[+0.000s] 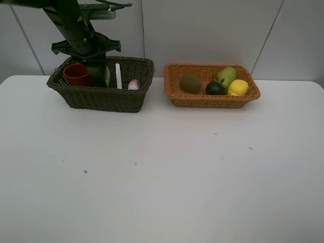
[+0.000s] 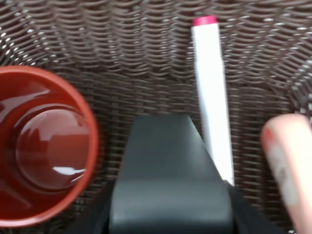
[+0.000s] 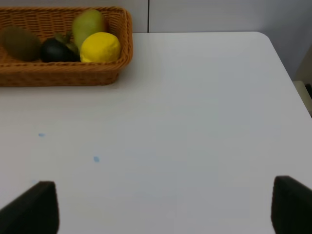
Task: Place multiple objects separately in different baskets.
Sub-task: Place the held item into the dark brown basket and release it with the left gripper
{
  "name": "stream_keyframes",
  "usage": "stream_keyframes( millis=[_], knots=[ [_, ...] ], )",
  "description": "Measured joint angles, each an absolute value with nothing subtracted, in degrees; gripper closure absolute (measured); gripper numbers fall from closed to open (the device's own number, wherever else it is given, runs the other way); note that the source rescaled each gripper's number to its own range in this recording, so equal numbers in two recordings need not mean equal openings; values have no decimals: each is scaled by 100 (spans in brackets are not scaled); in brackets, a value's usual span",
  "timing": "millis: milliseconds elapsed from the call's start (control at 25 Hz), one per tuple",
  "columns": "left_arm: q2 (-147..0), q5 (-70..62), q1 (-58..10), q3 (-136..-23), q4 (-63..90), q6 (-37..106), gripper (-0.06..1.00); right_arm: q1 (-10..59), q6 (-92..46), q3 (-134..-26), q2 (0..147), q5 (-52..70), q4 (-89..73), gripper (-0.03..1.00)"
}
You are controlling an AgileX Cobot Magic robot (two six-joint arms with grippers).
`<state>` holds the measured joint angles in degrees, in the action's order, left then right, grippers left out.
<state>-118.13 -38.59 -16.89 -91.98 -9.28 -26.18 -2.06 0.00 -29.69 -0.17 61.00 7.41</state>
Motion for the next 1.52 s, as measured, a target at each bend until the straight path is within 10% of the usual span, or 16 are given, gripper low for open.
stream_keyframes(
  millis=[1320, 1520],
  knots=[
    [-12084, -3787, -1663, -9217, -729, -2325, 45, -206, 0, -2969, -17, 6100, 741, 3],
    [-12084, -3846, -1681, -9229, -735, -2330, 1, -206, 0, -2969, -17, 6100, 741, 3]
  ],
)
